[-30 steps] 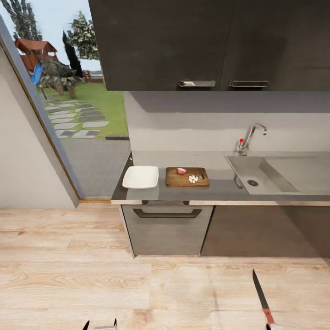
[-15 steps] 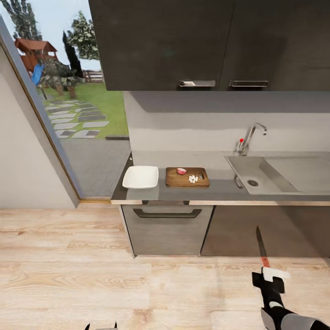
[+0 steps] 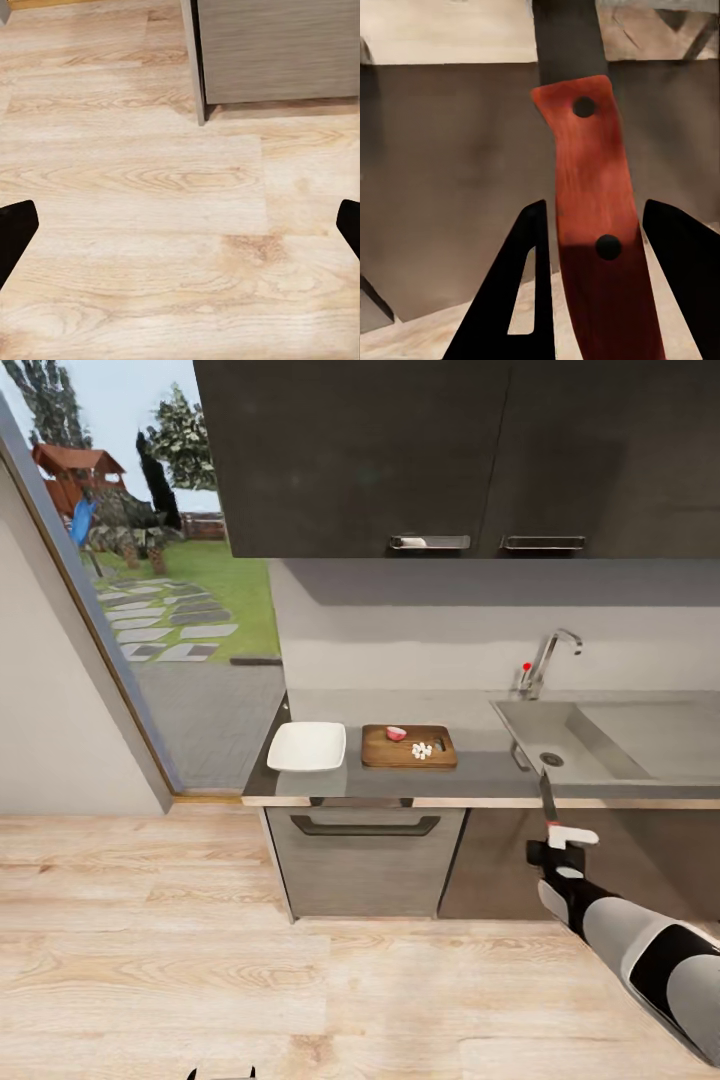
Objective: In the kitchen, take the Vidalia onion out of the sink, dice it on the chopping board with the paring knife, put the diced onion into the bowl on the countertop, then place both the paring knife and the chopping board into the sink.
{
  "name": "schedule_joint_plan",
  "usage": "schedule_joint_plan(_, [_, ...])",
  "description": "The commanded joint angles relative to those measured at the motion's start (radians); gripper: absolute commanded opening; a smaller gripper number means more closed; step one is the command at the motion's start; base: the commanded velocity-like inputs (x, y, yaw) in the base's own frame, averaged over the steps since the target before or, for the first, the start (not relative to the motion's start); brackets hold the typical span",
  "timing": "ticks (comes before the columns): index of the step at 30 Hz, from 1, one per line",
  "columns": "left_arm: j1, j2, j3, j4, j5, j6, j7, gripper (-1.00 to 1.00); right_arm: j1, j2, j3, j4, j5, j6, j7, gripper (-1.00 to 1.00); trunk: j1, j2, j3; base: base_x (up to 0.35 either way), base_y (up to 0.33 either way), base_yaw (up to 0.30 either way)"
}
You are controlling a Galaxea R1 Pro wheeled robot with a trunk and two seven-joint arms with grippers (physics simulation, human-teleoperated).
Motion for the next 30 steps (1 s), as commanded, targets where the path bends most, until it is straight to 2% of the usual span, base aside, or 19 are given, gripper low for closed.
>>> schedule_joint_plan(1, [-0.002,-0.001,-0.008,0.004,0.004,-0.005,0.004,1.0,-0.013,0.0,-0.01,-0.002,0.01,0.0,-0.001,-1.0,0.001,-0.002,-0.002,0.0,0.0,0.0])
schedule_joint_plan(5, [-0.002,-0.002,-0.008,0.004,0.004,-0.005,0.004,1.0,-0.052,-0.001,-0.01,-0.002,0.01,0.027,-0.001,-1.0,0.001,-0.002,-0.002,0.0,0.0,0.0])
schedule_joint_plan(10, [-0.002,-0.003,-0.008,0.004,0.004,-0.005,0.004,1.0,-0.159,0.0,-0.009,-0.002,0.021,0.161,-0.001,-1.0,0.001,-0.002,-0.002,0.0,0.0,0.0])
schedule_joint_plan(11, [-0.002,-0.002,-0.008,0.004,0.004,-0.005,0.004,1.0,-0.18,0.001,-0.009,-0.002,0.033,0.178,-0.001,-1.0,0.001,-0.002,-0.002,0.0,0.0,0.0])
schedule_joint_plan(14, [-0.002,-0.001,-0.008,0.004,0.004,0.001,0.003,1.0,-0.262,0.006,-0.009,-0.001,0.123,0.221,-0.001,-1.0,0.001,-0.002,-0.002,0.0,0.0,0.0])
schedule_joint_plan(15, [-0.002,-0.001,-0.008,0.004,0.004,0.005,0.003,1.0,-0.282,0.009,-0.009,-0.001,0.123,0.231,-0.001,-1.0,0.001,-0.002,-0.002,0.0,0.0,0.0])
schedule_joint_plan(19, [-0.002,-0.001,-0.009,0.004,0.004,0.015,0.002,1.0,-0.369,0.038,-0.01,-0.001,0.123,0.282,0.0,-1.0,0.001,-0.002,-0.002,0.0,0.0,0.0])
schedule_joint_plan(22, [-0.002,-0.001,-0.009,0.004,0.004,0.023,0.004,1.0,-0.407,0.088,0.003,-0.001,0.123,0.292,0.0,-1.0,0.001,-0.002,-0.002,0.0,0.0,0.0])
schedule_joint_plan(24, [-0.002,-0.001,-0.009,0.004,0.004,0.052,0.004,1.0,-0.424,0.117,0.056,-0.001,0.123,0.294,-0.002,-1.0,0.001,-0.002,-0.002,0.0,0.0,0.0])
schedule_joint_plan(25, [-0.002,-0.001,-0.009,0.004,0.004,0.079,0.004,1.0,-0.43,0.133,0.104,-0.001,0.123,0.294,-0.006,-1.0,0.001,-0.002,-0.002,0.0,0.0,0.0])
schedule_joint_plan(26, [-0.002,-0.001,-0.009,0.004,0.004,0.126,0.005,1.0,-0.436,0.156,0.196,-0.002,0.123,0.294,-0.017,-1.0,0.001,-0.002,-0.002,0.0,0.0,0.0])
schedule_joint_plan(27, [-0.002,-0.001,-0.009,0.004,0.004,0.16,0.006,1.0,-0.439,0.173,0.265,-0.002,0.123,0.294,-0.03,-1.0,0.001,-0.002,-0.002,0.0,0.0,0.0])
schedule_joint_plan(28, [-0.002,-0.001,-0.008,0.003,0.004,0.204,0.007,1.0,-0.441,0.195,0.35,-0.003,0.123,0.293,-0.053,-1.0,0.001,-0.002,-0.002,0.0,0.0,0.0])
schedule_joint_plan(30, [-0.002,-0.001,-0.007,0.003,0.004,0.248,0.009,1.0,-0.442,0.214,0.415,-0.004,0.123,0.292,-0.07,-1.0,0.001,-0.002,-0.002,0.0,0.0,0.0])
